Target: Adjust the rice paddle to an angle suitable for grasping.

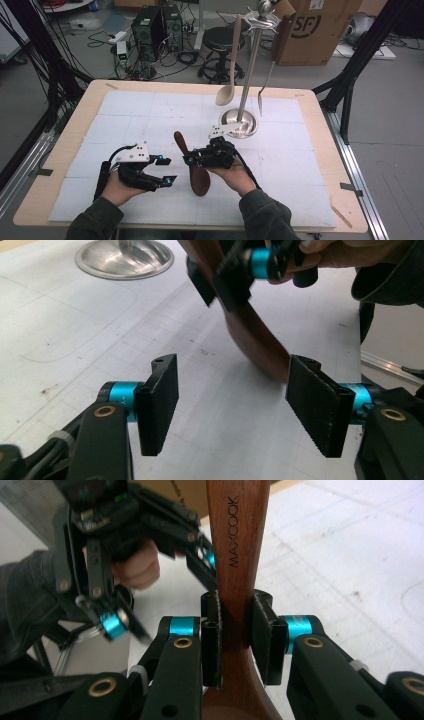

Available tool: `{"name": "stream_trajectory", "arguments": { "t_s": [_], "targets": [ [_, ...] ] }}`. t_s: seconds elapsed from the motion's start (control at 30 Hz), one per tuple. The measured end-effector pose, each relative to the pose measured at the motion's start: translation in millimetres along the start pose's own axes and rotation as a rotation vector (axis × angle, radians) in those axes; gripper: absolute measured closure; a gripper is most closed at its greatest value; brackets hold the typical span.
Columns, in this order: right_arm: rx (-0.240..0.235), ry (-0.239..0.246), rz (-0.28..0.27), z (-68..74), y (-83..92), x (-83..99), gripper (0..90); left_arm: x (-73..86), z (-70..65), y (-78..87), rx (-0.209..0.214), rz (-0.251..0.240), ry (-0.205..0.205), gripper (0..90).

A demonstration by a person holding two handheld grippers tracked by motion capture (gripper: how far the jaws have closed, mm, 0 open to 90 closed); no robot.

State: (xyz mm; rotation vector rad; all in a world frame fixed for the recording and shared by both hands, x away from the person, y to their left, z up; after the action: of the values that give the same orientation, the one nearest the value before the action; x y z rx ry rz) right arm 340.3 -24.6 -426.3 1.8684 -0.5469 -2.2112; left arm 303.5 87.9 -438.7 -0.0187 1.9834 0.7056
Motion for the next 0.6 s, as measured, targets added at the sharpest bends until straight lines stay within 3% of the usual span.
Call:
{"name": "stream_trajectory", "arguments": {
  "t_s": [0.27, 0.6],
  "targets": [
    [0.007, 0.019, -0.040, 7.9, -4.9, -13.2, 77.0, 0.2, -3.0, -2.5, 0.003, 0.001, -0.005, 36.6],
    [0.017, 0.057, -0.061, 17.1, -16.7, -23.4, 77.2, 3.4, -4.4, -5.4, 0.007, 0.031, -0.020, 47.2]
  ]
}}
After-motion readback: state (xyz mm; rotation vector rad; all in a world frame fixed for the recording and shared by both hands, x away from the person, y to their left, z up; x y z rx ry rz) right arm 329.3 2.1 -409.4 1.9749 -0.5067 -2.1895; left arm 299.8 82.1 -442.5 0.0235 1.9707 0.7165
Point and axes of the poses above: each handheld gripper's, and its own axes: y roughly backward along the jaws, x roughly out of its underside, z roughly to its left, the point moved 9 cm from there along -y, roughly forward along the jaws, and after that the axes turned 15 degrees about y, right-handed, at the moved point
